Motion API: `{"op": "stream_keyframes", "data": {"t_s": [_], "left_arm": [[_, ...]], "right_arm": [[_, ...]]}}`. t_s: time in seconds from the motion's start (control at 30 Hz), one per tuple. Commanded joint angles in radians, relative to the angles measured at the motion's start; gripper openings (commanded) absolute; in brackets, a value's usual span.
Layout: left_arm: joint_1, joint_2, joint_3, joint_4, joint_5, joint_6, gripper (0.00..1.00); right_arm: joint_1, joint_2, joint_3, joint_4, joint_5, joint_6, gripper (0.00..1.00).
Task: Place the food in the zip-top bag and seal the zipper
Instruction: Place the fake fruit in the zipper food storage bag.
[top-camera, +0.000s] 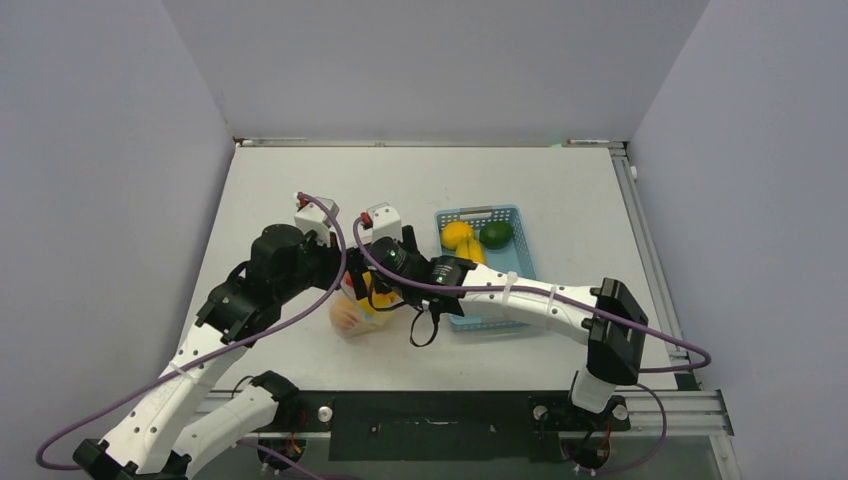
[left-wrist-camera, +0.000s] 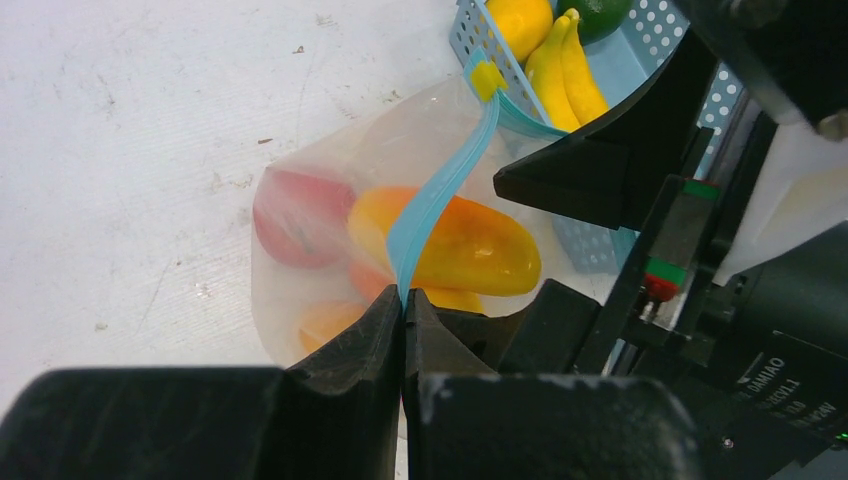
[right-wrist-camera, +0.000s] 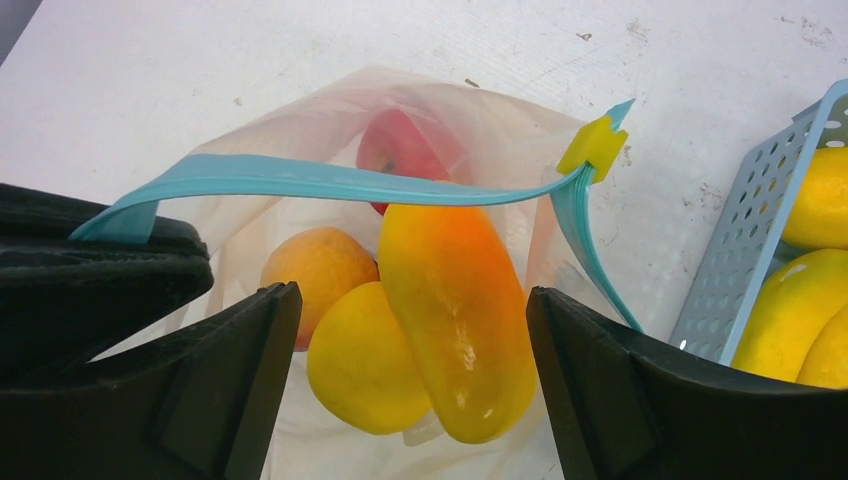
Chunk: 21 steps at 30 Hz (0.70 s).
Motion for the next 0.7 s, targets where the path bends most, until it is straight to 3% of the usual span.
{"op": "stream_keyframes", "data": {"t_s": [0.0, 0.33, 0.67], "left_arm": [[0.005, 0.001, 0.008, 0.06, 0.014, -0.002, 0.0], [0.005, 0.005, 0.006, 0.062, 0.014, 0.001, 0.0], [0.005, 0.008, 0.006, 0.06, 0.007, 0.0, 0.0]], "right_arm": [[-0.001, -0.087, 0.031, 0.033, -0.022, -0.015, 0.86], [0.0, -0.249, -0.016, 0.058, -0.076, -0.017, 0.86], [-0.066, -0.386, -0.077, -0.037, 0.065, -0.025, 0.85]]}}
